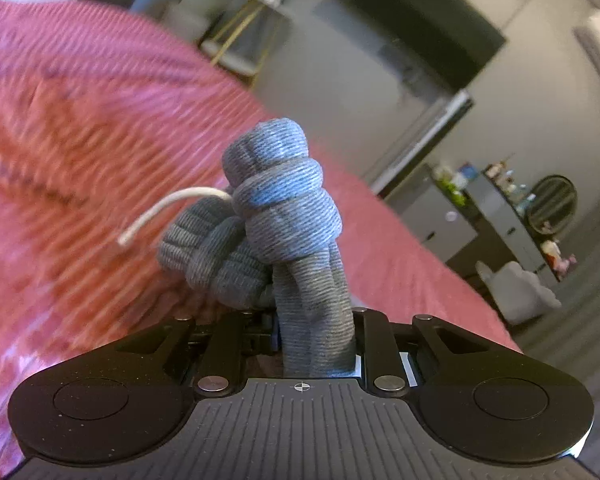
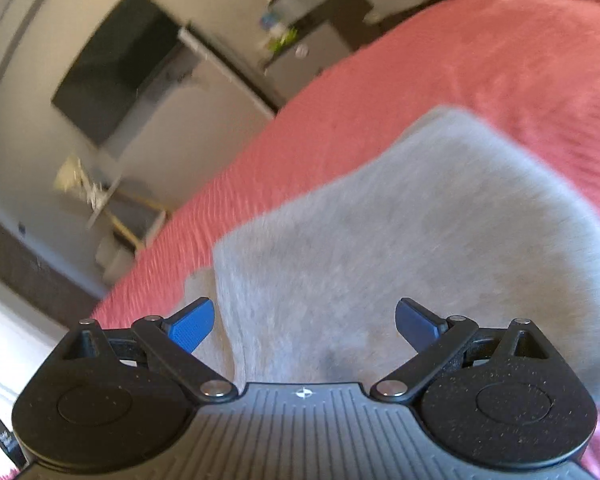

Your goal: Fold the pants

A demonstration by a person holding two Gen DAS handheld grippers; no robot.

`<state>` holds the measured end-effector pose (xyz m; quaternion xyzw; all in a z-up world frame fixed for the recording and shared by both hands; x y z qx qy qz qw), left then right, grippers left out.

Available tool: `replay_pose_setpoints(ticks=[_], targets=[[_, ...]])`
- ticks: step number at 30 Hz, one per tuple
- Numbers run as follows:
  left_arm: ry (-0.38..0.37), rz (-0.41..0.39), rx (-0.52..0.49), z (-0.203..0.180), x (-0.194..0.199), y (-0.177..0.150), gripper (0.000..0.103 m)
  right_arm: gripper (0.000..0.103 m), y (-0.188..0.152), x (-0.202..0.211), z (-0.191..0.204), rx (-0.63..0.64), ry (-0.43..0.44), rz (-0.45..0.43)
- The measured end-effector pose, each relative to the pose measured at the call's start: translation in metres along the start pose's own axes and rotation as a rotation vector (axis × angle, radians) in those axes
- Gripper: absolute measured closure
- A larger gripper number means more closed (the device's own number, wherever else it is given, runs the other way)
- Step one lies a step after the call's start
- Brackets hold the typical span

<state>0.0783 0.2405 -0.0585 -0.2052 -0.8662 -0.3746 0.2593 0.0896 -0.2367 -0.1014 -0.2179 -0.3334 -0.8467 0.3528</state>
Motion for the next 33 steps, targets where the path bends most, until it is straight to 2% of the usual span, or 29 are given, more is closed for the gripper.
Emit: replay_pose_setpoints(ticks=[3, 5, 8, 11, 14, 17, 19, 20, 21, 22, 23, 24, 26, 29, 33], targets=[[-0.019, -0.060, -0.073, -0.038, 0.025, -0.002, 0.080, 0.006, 0.008, 0.028, -0.015, -0.040, 0.010, -0.041], [-0.022, -0.101, -0.192, -0.082, 0.039, -0.006, 0.080, 0.006, 0.017, 0.047, -0.024, -0.049, 0.015, -0.075], [-0.071, -0.125, -0.403, -0.169, 0.048, -0.029, 0.080, 0.006, 0.033, 0.079, -0.041, -0.080, 0.013, -0.168], [-0.136, -0.123, -0.661, -0.260, 0.044, -0.084, 0.080, 0.006, 0.047, 0.104, -0.061, -0.157, 0.052, -0.246], [-0.219, -0.045, -0.853, -0.329, 0.012, -0.162, 0.078, 0.006, 0.055, 0.121, -0.081, -0.223, 0.083, -0.287], [-0.205, 0.104, -1.045, -0.361, -0.038, -0.260, 0.076, 0.006, 0.053, 0.126, -0.100, -0.230, 0.056, -0.297], [-0.140, 0.277, -1.220, -0.360, -0.078, -0.326, 0.070, 0.006, 0.047, 0.122, -0.112, -0.240, 0.035, -0.273], [-0.068, 0.365, -1.298, -0.350, -0.098, -0.355, 0.066, 0.006, 0.044, 0.119, -0.118, -0.248, 0.032, -0.253], [-0.040, 0.323, -1.345, -0.344, -0.100, -0.365, 0.063, 0.006, 0.040, 0.114, -0.122, -0.256, 0.031, -0.225], [-0.049, 0.274, -1.370, -0.344, -0.094, -0.363, 0.057, 0.006, 0.037, 0.109, -0.125, -0.261, 0.031, -0.194], [-0.045, 0.277, -1.348, -0.344, -0.092, -0.356, 0.037, 0.006, 0.036, 0.106, -0.128, -0.261, 0.034, -0.173], [-0.038, 0.316, -1.315, -0.342, -0.092, -0.348, 0.023, 0.006, 0.034, 0.105, -0.130, -0.257, 0.041, -0.165], [-0.053, 0.383, -1.208, -0.335, -0.091, -0.325, 0.022, 0.006, 0.033, 0.100, -0.133, -0.252, 0.046, -0.164], [-0.093, 0.431, -1.091, -0.327, -0.086, -0.303, 0.022, 0.006, 0.032, 0.094, -0.138, -0.303, 0.091, -0.162], [-0.110, 0.454, -1.085, -0.330, -0.071, -0.304, 0.027, 0.006, 0.024, 0.090, -0.142, -0.368, 0.186, -0.149]])
Point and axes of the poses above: each gripper's, at about its wrist camera, not at the fingertips, and x roughly against the way its jaws point, z to its left, y to its top, the point moved 7 cm from there along -x, roughly the way its jaws point, and after that the axes turned 12 degrees about z, right-handed, at the moved point
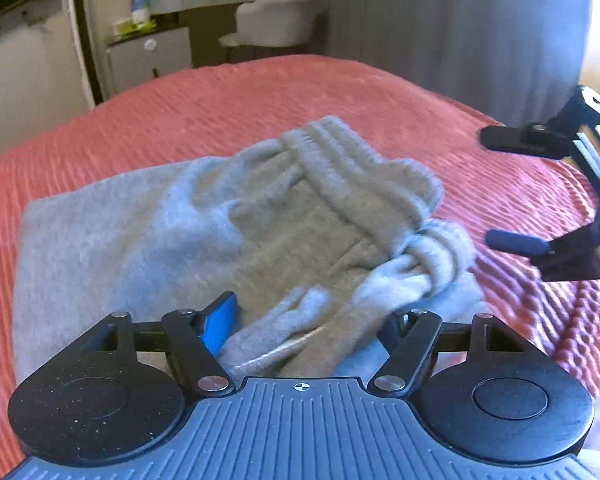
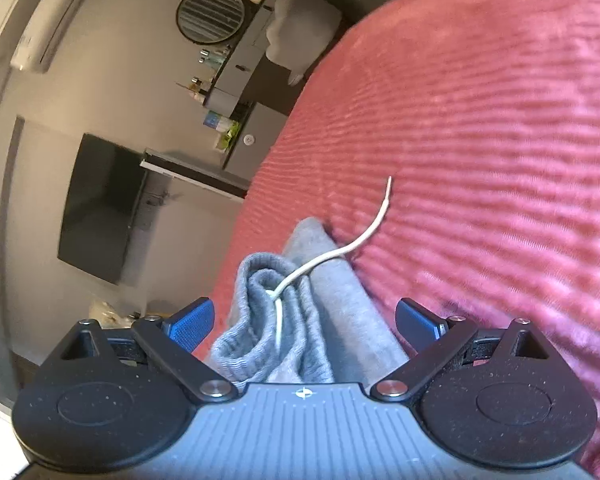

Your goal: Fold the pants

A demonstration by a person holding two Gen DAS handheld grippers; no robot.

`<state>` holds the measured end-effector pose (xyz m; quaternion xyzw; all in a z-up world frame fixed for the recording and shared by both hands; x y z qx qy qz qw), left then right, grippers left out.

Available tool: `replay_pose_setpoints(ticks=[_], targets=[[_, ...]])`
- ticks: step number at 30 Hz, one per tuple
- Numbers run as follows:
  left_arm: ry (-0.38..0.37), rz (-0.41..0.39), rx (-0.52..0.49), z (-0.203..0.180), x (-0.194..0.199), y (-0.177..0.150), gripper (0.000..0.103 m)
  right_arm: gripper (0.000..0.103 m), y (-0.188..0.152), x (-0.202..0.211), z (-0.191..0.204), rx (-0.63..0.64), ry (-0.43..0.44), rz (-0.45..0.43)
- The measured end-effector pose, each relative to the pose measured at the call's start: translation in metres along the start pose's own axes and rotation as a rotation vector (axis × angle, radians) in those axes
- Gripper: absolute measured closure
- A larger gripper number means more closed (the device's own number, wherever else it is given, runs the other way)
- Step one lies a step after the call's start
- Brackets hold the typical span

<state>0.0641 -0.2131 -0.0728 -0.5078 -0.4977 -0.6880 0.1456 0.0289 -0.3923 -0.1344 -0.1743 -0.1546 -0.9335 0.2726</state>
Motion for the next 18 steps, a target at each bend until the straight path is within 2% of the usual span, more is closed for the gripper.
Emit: replay_pose_setpoints(ticks=[5, 7, 8, 10, 12, 14, 16, 18], targets=[[0.019, -0.076, -0.090, -0.009, 0.027, -0.008, 0.026, 0.007, 0.005, 0.010, -0.005, 0.021, 0.022, -0.026], [0.025, -0.128, -0.069, -0.010, 0.044, 0.000, 0.023, 0.007, 0.008, 0.017, -0.004, 0.041, 0.013, -0.047], [0.006, -0.173, -0.055, -0.006, 0.056, 0.004, 0.018, 0.008, 0.010, 0.018, -0.004, 0.050, 0.014, -0.052], [0.009, -0.223, -0.044, 0.000, 0.067, 0.011, 0.016, 0.010, 0.012, 0.017, -0.004, 0.069, 0.009, -0.052], [0.053, -0.198, -0.076, -0.001, 0.054, 0.016, 0.022, 0.019, 0.011, 0.014, -0.004, 0.088, -0.013, -0.049], [0.088, -0.123, -0.138, -0.008, 0.030, 0.011, 0.030, 0.039, 0.008, 0.008, -0.005, 0.096, -0.038, -0.033], [0.082, -0.045, -0.187, -0.017, 0.002, -0.001, 0.031, 0.046, 0.004, 0.001, -0.006, 0.101, -0.054, 0.003], [0.078, 0.001, -0.170, -0.016, -0.020, -0.013, 0.031, 0.046, 0.002, -0.004, -0.007, 0.109, -0.072, 0.021]])
Point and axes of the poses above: each gripper's, at about its wrist camera, not at the fingertips, and x roughly against the way its jaws point, z to its left, y to its top, the point moved 7 cm from there along -x, roughly the way its jaws point, and after that the axes turned 12 degrees about z, right-handed, at the moved point
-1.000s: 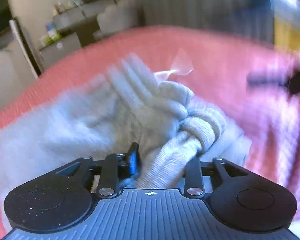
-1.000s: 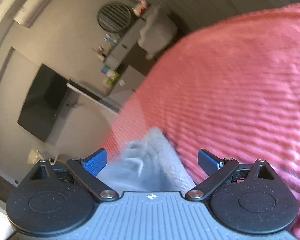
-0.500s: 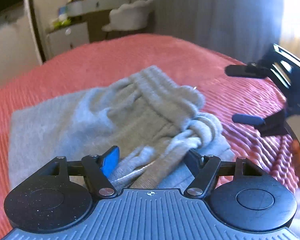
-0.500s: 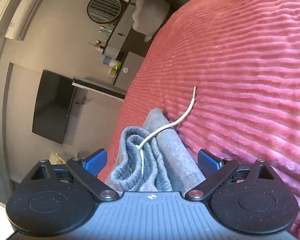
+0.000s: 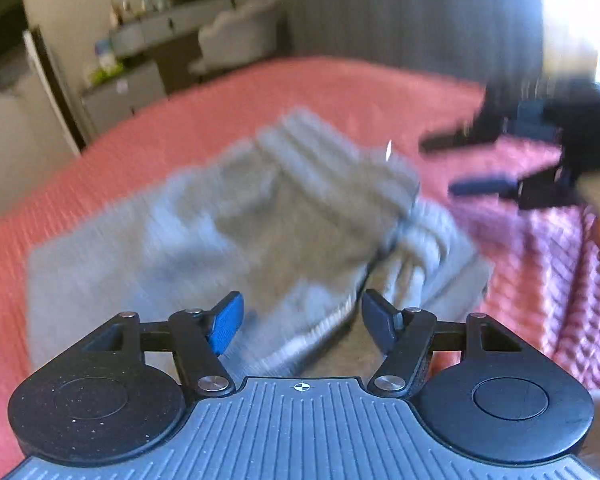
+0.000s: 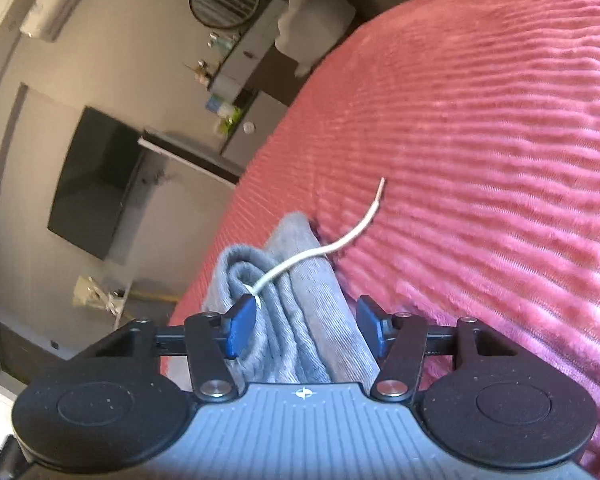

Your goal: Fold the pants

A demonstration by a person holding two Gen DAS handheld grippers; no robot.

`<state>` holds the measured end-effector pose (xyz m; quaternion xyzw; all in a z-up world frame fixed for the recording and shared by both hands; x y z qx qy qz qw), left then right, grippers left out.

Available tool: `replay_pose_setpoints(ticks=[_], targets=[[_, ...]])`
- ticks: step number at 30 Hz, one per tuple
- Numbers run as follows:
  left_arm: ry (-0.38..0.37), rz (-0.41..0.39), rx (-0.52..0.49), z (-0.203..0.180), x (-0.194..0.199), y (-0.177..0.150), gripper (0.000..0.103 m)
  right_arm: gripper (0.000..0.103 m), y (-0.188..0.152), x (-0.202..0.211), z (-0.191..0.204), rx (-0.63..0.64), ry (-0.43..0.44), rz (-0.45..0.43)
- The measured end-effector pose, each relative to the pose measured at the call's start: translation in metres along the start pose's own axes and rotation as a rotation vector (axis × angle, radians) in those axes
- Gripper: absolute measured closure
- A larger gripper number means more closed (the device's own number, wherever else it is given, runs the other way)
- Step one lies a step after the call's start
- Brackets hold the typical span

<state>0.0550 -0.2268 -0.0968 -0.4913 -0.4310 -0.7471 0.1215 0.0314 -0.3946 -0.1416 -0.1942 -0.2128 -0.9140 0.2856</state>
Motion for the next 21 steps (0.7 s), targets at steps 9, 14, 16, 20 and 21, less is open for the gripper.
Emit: replay_pose_setpoints(ticks=[9, 14, 16, 20, 21], targets=[[-0.071, -0.030, 0.143, 0.022, 0.000, -0.002, 0.056, 0.047, 0.030, -0.031, -0.006, -0.012, -0.044, -0.022], [-0.070, -0.058, 0.169, 0.023, 0.005, -0.009, 0.060, 0.074, 0.043, -0.063, -0.019, -0.080, -0.071, 0.011], [-0.055, -0.070, 0.166, 0.022, 0.009, -0.015, 0.061, 0.078, 0.047, -0.073, -0.021, -0.049, -0.131, 0.012], [-0.027, -0.079, 0.170, 0.025, 0.013, -0.021, 0.059, 0.078, 0.054, -0.084, -0.014, 0.073, -0.206, 0.001], [-0.031, -0.078, 0.180, 0.026, 0.013, -0.022, 0.059, 0.079, 0.055, -0.087, -0.014, 0.078, -0.208, 0.006]])
Point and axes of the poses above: each gripper's, at about its wrist camera, not at the fingertips, and x roughly against the way its jaws point, z to its left, y to its top, the point moved 7 cm from there along -x, roughly the way its jaws point, and after that the axes turned 12 degrees about z, right-handed, at the moved point
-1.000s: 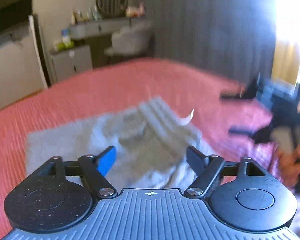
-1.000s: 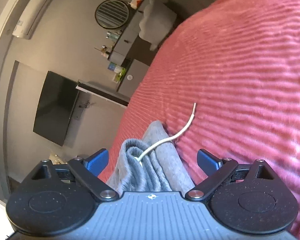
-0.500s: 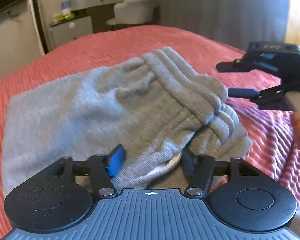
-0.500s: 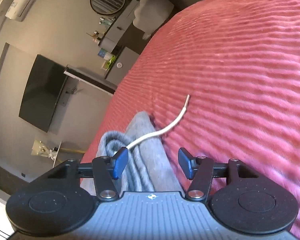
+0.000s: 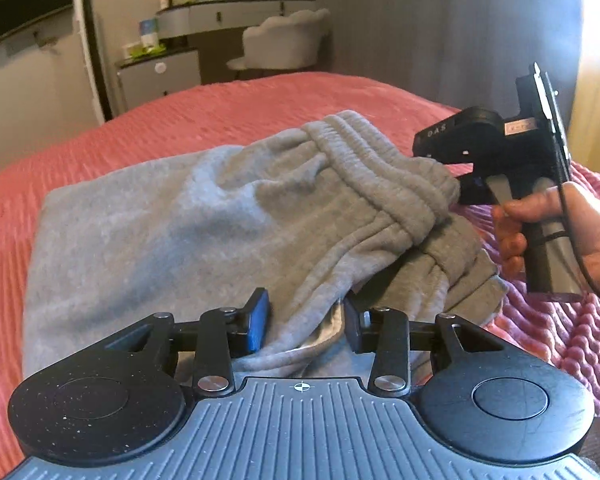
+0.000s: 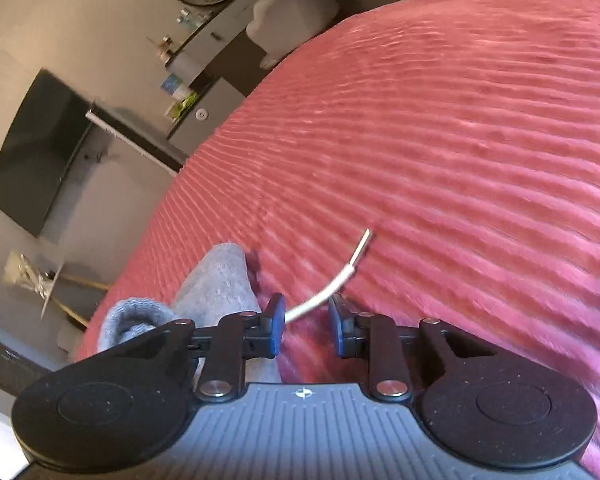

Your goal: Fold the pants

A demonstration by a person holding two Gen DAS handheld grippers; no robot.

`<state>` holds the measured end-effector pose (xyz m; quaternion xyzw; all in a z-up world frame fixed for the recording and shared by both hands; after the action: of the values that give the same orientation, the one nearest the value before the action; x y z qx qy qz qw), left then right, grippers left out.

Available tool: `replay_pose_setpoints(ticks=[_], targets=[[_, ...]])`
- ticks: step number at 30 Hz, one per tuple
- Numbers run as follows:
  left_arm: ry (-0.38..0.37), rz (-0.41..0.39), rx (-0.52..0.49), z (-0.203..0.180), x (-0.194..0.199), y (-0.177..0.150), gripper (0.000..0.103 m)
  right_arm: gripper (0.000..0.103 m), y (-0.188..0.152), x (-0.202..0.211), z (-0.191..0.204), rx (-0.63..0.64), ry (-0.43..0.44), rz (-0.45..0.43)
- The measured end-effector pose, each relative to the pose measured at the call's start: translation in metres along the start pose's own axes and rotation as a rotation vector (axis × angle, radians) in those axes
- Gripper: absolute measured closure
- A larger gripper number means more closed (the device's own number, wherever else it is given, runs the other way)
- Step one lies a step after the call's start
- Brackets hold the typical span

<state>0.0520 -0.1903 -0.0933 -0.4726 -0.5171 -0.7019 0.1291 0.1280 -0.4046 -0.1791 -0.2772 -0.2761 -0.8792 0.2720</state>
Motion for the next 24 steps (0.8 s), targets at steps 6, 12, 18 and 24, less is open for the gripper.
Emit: replay_pose_setpoints(ticks=[6, 12, 18, 24], targets=[[-0.017, -0.008, 0.009, 0.003, -0.001, -0.002, 0.066, 0.100, 0.001, -0.007, 0.015, 0.161, -0.084, -0.011], [-0.033, -0.018, 0.026, 0.004, 0.003, -0.002, 0.075, 0.100, -0.004, 0.028, 0.029, 0.291, -0.142, -0.116], [-0.034, -0.024, 0.043, 0.004, 0.009, 0.002, 0.085, 0.100, -0.008, 0.065, 0.029, 0.287, -0.120, -0.175], [-0.044, -0.043, 0.105, 0.013, 0.020, 0.012, 0.088, 0.100, -0.024, 0.096, 0.049, 0.341, -0.078, -0.219]])
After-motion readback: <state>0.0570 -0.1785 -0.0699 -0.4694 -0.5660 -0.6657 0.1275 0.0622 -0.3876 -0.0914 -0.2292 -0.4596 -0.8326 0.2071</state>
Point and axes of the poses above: each gripper's, at about its wrist camera, not at the fingertips, and x roughly against the way its jaws point, z to its left, y to its top, the point moved 7 cm from there along -x, roughly the way its jaws point, and after that the axes turned 12 degrees about z, right-handed, at the moved point
